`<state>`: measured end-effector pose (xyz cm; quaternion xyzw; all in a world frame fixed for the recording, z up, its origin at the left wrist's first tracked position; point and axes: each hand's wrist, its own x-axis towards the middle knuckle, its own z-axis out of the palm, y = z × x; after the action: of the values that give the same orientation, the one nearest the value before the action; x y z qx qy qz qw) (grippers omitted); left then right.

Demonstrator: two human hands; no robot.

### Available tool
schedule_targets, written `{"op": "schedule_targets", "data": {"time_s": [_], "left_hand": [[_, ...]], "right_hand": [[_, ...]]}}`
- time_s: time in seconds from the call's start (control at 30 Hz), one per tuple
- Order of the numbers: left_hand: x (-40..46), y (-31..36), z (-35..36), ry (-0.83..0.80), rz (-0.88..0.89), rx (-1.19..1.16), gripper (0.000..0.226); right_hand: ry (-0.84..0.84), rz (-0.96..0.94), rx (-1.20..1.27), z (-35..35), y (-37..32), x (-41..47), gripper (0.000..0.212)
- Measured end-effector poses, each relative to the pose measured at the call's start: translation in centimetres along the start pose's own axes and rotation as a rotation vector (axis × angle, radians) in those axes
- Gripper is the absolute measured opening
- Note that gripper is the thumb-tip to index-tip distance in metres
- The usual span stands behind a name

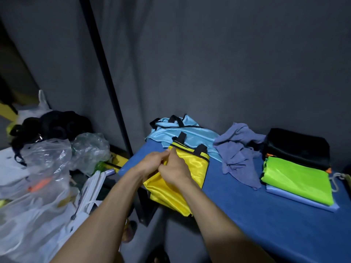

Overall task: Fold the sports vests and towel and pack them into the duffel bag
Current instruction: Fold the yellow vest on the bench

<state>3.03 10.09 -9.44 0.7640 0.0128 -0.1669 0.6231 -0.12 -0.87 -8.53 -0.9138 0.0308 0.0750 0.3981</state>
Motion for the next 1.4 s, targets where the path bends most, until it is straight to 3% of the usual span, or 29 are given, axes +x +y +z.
{"op": "schedule_targets", "data": {"time_s": [0.07,0.13,0.23,0.33,0.43,0.67,0.97,1.13,1.27,1.4], "left_hand": [[0.3,0.0,0.1,0.022,-0.026,0.042,0.027],[0.7,-0.5,0.0,0.058,-0.050,0.102,0.023],[1.4,-1.0,0.0,0.143,0.000,0.215,0.024],[1.3,-0.8,0.3,0.210,0.130,0.410,0.028],[1.3,-0.9,0.2,0.244,0.192,0.554,0.028],[1.1,-1.4,0.4,0.307,0.176,0.564,0.028],[0.8,-1.8,0.6,0.312,0.131,0.469,0.027],[0.7,-2.0,0.9,0.304,0.165,0.479,0.027],[0.6,-2.5,1.1,0.309,0.245,0.494,0.032],[0.2,-2.6,1.0,0.335,0.359,0.500,0.027]], "right_hand": [[-0.026,-0.075,0.061,-0.3,1.0,0.0,0.083],[-0.027,-0.212,0.058,-0.7,2.4,-0.9,0.077],[0.056,-0.461,-0.150,-0.5,5.3,-3.1,0.064],[0.144,-0.676,-0.482,0.1,7.9,-5.4,0.066],[0.285,-0.816,-0.598,0.6,9.8,-6.8,0.050],[0.500,-0.581,-0.475,1.0,11.2,-9.4,0.019],[0.528,-0.476,-0.211,2.0,11.1,-10.8,0.030],[0.573,-0.545,-0.063,2.0,11.7,-10.6,0.017],[0.533,-0.581,-0.140,2.1,12.7,-10.8,0.016],[0.539,-0.555,-0.382,1.7,12.4,-11.1,0.013]]}}
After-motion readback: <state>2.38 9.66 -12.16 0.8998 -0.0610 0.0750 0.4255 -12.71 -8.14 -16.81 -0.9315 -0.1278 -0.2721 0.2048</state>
